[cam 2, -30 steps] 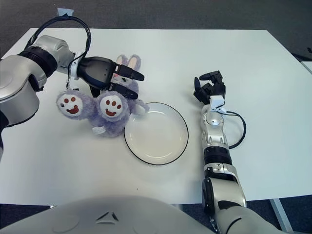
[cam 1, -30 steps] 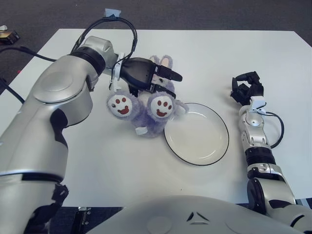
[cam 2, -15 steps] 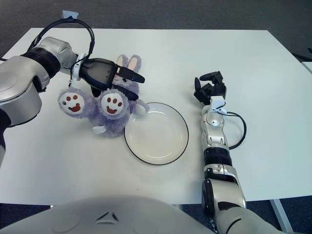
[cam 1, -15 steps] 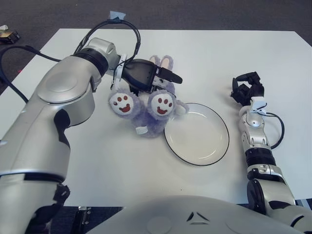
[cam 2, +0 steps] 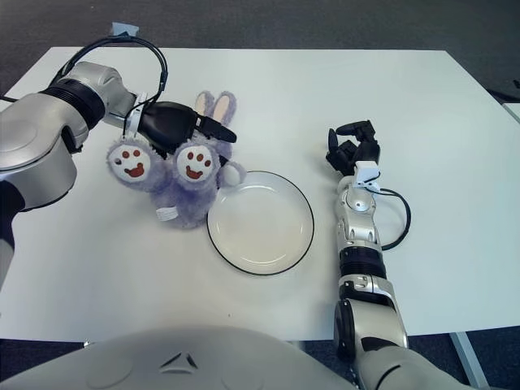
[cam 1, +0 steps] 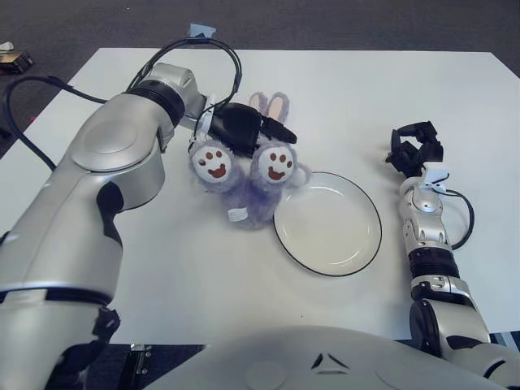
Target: Put the doll into the plate.
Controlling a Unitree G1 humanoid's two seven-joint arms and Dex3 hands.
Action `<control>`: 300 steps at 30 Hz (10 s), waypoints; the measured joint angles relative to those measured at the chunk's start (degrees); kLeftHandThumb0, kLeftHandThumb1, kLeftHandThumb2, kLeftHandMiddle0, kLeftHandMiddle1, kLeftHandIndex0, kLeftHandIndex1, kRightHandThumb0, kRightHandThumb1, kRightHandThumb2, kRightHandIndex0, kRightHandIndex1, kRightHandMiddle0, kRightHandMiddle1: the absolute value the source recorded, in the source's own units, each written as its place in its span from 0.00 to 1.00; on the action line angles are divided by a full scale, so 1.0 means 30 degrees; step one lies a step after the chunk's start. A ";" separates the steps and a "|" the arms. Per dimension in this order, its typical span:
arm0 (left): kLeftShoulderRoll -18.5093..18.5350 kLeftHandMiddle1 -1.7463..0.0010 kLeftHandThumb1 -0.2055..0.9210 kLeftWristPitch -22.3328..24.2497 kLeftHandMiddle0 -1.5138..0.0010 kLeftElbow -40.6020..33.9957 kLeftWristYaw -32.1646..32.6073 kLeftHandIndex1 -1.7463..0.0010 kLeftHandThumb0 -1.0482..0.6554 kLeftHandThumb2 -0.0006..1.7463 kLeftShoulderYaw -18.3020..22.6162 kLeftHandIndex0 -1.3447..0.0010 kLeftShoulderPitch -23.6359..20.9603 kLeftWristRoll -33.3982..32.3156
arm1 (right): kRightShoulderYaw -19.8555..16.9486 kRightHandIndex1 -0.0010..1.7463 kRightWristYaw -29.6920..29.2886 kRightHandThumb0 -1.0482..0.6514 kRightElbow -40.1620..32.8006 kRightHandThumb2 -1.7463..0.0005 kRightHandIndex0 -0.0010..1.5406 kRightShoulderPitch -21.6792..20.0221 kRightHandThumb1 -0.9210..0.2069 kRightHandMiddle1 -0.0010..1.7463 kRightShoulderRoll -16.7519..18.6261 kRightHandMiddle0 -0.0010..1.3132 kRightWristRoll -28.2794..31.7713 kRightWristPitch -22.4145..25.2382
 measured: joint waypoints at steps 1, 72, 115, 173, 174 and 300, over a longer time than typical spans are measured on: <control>0.0000 0.95 1.00 -0.0022 0.54 0.0000 -0.0068 0.95 0.46 0.03 0.0032 0.56 0.0011 -0.0076 | -0.0017 1.00 0.0033 0.40 -0.0015 0.63 0.55 0.0005 0.13 0.96 0.0011 0.27 0.0019 0.0007; -0.0438 0.00 0.63 -0.1019 0.46 0.1339 -3.5493 0.00 0.37 0.61 1.6981 0.66 0.6029 -2.1813 | -0.0588 1.00 0.0689 0.40 -0.1072 0.55 0.53 0.0362 0.18 1.00 0.0537 0.25 0.0649 0.0508; 0.0353 0.00 0.59 0.3746 0.42 -0.1128 -3.5520 0.00 0.37 0.64 2.2606 0.63 0.5374 -2.3780 | -0.0794 1.00 0.1076 0.40 -0.0447 0.56 0.53 0.0118 0.17 1.00 0.0400 0.25 0.0652 0.0299; -0.4128 0.00 0.70 0.6654 0.43 -1.1506 -3.6709 0.00 0.39 0.55 2.0405 0.70 0.8297 -2.6472 | -0.0545 1.00 0.0663 0.40 -0.0548 0.57 0.51 0.0027 0.15 1.00 0.0536 0.24 0.0547 0.0498; -0.4183 0.00 0.70 0.6790 0.43 -1.1583 -3.6927 0.00 0.39 0.55 2.0328 0.70 0.8345 -2.6625 | -0.0539 1.00 0.0662 0.40 -0.0545 0.58 0.51 0.0024 0.15 1.00 0.0531 0.24 0.0539 0.0499; -0.4919 1.00 1.00 0.4356 0.87 -1.0513 -3.4441 1.00 0.03 0.40 1.8157 0.84 0.9786 -2.3143 | -0.0541 1.00 0.0979 0.40 0.0036 0.61 0.46 -0.0436 0.15 0.97 0.1262 0.27 0.0771 -0.1689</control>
